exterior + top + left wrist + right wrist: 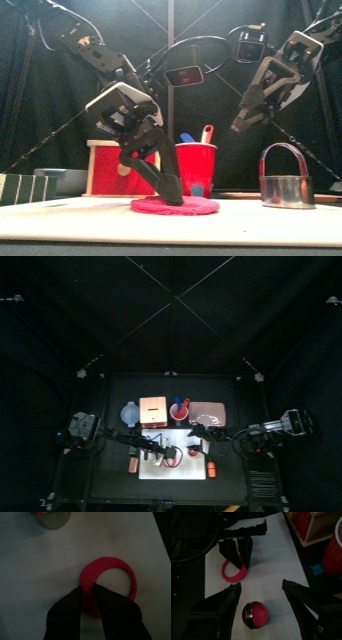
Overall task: Get the cutter from the drawer then cut the dough then place the extra dough in the bowl
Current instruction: Place the extra dough in the bowl
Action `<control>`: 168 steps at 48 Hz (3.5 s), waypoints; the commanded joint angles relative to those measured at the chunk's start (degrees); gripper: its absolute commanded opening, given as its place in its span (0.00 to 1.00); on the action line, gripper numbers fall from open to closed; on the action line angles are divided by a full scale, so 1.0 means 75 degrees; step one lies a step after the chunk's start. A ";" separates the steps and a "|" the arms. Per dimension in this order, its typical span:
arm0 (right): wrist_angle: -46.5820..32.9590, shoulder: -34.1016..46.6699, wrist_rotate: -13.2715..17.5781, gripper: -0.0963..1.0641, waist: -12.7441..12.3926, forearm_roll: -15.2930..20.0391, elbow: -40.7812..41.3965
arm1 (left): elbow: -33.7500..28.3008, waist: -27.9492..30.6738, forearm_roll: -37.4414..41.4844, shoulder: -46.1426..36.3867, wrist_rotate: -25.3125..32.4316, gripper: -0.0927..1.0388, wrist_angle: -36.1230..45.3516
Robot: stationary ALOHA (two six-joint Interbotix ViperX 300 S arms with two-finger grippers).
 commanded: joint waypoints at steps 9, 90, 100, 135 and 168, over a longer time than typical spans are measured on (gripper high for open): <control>-0.0059 0.0012 -0.0023 0.91 -0.0047 0.0012 -0.0059 | -0.0422 0.0059 0.0621 -0.1570 0.0000 0.62 0.0738; -0.0082 0.0750 -0.0035 0.91 -0.0223 -0.0434 -0.0563 | 0.5391 0.5355 0.0738 -0.7371 -0.0141 0.63 -0.0609; -0.0082 0.0762 -0.0035 0.91 -0.0211 -0.0410 -0.0551 | 0.5531 0.5367 0.0738 -0.6996 -0.0152 0.63 -0.0445; -0.0059 0.0949 -0.0035 0.91 -0.0187 -0.0410 -0.0609 | 0.5484 0.5344 0.0609 -0.6996 -0.0164 0.89 -0.0457; -0.0293 0.0598 -0.0070 0.91 -0.0387 -0.1242 -0.0867 | 0.5695 0.4500 0.0059 -0.7910 -0.0141 0.91 -0.2613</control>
